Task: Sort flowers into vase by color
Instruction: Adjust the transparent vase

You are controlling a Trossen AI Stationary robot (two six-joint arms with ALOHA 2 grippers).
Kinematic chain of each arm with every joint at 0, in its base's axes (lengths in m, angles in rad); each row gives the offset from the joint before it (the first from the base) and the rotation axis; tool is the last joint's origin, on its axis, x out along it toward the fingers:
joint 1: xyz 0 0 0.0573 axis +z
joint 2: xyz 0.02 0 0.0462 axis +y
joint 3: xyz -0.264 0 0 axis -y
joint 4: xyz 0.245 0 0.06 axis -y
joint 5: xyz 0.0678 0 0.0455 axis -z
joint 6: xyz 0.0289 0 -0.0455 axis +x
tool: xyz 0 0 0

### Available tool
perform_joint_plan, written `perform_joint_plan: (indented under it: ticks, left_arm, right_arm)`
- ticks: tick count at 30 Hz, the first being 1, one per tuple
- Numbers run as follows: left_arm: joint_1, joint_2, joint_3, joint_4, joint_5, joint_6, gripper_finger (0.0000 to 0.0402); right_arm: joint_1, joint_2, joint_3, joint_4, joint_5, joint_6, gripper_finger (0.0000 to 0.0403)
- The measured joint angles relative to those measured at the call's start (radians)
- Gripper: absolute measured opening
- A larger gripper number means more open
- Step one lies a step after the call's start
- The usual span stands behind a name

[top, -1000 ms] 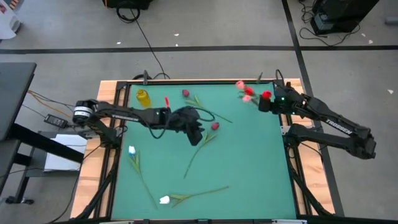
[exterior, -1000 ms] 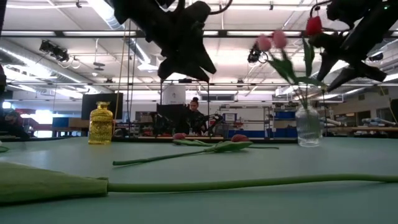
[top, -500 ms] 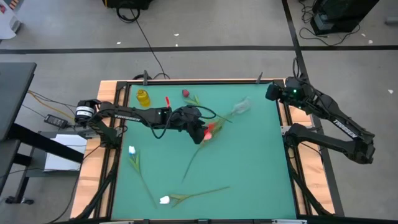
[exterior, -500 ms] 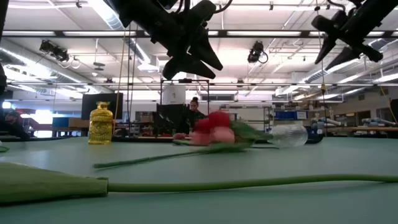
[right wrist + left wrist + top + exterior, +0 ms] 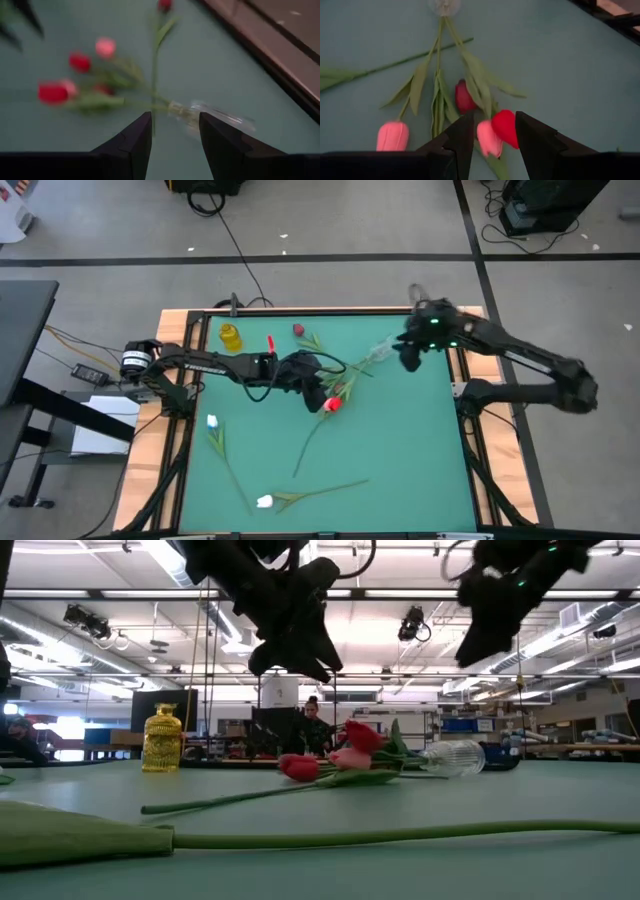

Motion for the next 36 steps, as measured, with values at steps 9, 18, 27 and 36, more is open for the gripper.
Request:
perform_joint_plan:
  ticks: [9, 18, 27, 36]
  left_arm:
    - [-0.016, 0.0, 0.0, -0.251, 0.0, -0.055, 0.0149]
    - [-0.035, 0.0, 0.0, -0.287, 0.0, -0.058, 0.0149]
    - [-0.033, 0.003, 0.0, -0.292, 0.0, -0.073, 0.0149]
    - [-0.01, 0.003, 0.0, -0.291, 0.0, -0.084, 0.0149]
  right_arm:
    - [0.138, 0.358, 0.156, -0.061, 0.081, -0.478, 0.0172]
    - [0.159, 0.601, 0.215, -0.066, 0.19, -0.787, 0.0217]
    - [0.157, 0.717, 0.215, -0.029, 0.267, -0.837, 0.0311]
    - [0.123, 0.795, 0.215, 0.06, 0.296, -0.853, 0.0257]
